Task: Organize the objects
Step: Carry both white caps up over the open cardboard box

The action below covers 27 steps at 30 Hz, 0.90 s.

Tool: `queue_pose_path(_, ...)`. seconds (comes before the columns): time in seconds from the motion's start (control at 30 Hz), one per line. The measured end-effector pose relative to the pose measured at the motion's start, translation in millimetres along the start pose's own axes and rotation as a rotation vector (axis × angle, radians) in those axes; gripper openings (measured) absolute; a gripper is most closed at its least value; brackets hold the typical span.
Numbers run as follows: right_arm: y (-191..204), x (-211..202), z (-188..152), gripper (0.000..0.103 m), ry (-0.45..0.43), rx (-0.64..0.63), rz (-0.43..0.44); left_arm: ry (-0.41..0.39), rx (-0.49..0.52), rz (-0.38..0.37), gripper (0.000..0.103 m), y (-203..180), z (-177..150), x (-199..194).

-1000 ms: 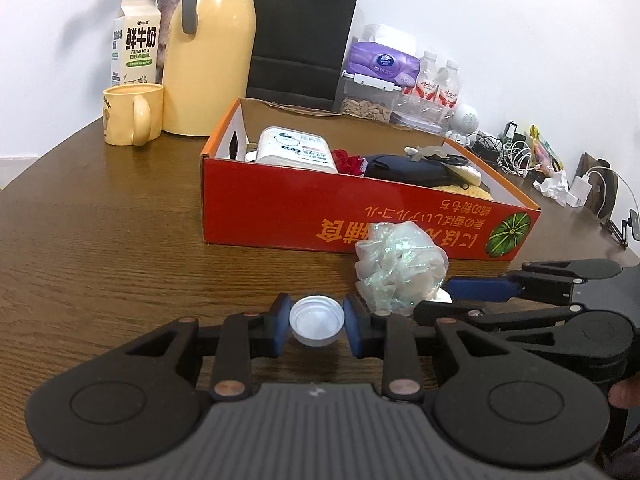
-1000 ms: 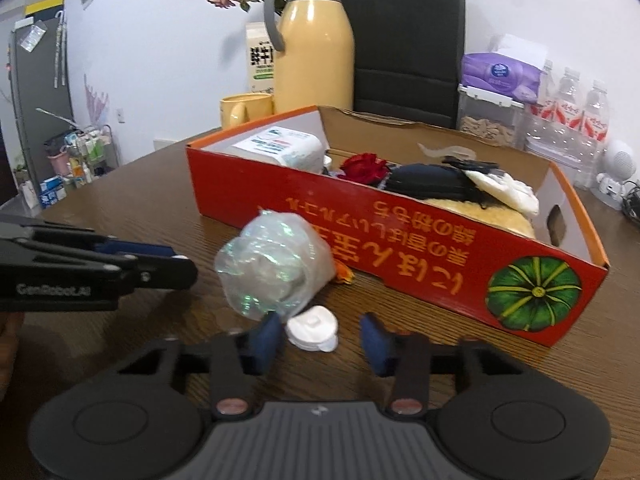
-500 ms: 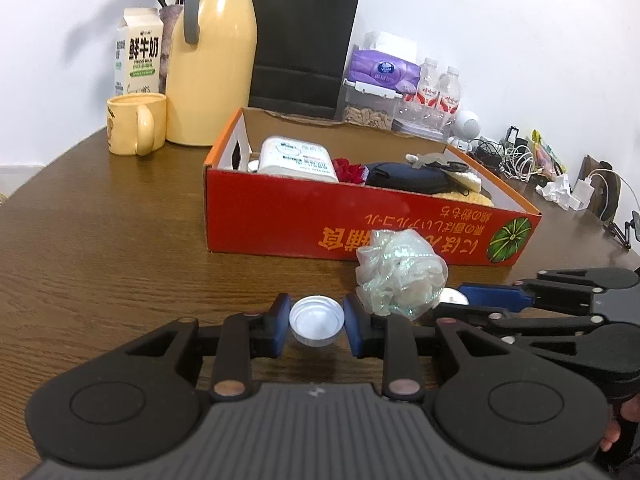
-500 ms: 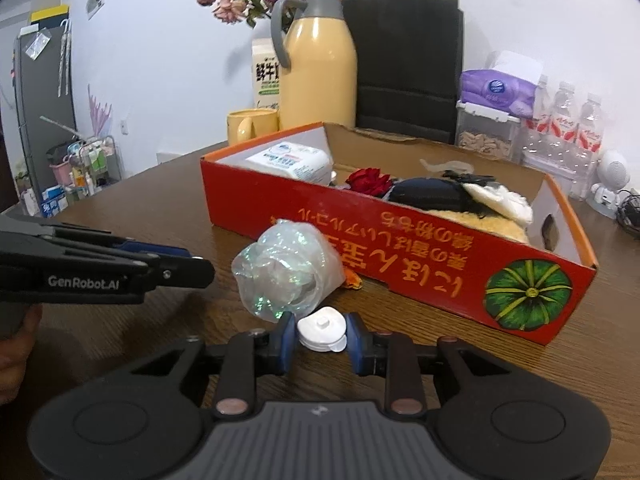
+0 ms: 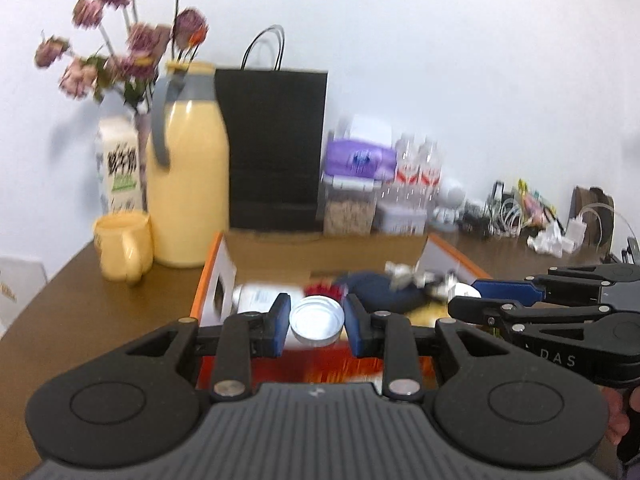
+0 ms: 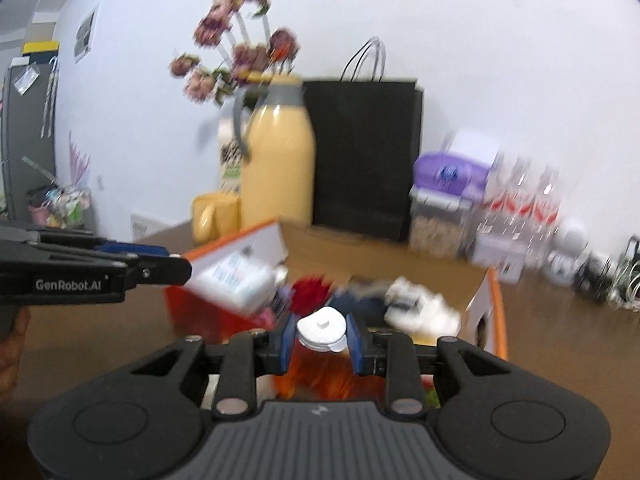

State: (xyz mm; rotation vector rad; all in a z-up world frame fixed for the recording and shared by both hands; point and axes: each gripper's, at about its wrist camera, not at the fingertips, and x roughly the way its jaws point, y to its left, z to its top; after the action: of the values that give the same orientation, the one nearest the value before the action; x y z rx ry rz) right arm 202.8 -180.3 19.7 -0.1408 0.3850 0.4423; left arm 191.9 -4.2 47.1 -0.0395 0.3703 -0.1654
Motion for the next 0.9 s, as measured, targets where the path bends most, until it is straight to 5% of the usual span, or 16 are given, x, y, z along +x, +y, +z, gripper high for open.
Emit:
queue_pose_path(0.23,-28,29,37,0.026,-0.067,0.062,-0.082,-0.046,-0.037,0.008,0.029,-10,34,40)
queue_pose_path(0.37,-40,57,43,0.026,-0.070,0.101,-0.120,-0.089,-0.064,0.105,0.029,-11,43,71)
queue_pose_path(0.57,-51,96,29,0.026,-0.015,0.123,-0.164,-0.008,-0.103,0.129,0.029,1,42,114)
queue_pose_path(0.8,-55,102,18,0.026,0.007,0.136,-0.164,0.042,-0.046,0.109,0.030,-2,27,121)
queue_pose_path(0.83,-56,102,18,0.027,0.009,0.140,-0.164,0.040,-0.043,0.111,0.031,-2,27,119)
queue_pose_path(0.9,-58,102,17,0.027,0.016,0.150,-0.163,0.036,-0.042,0.114,0.061,-1,29,117)
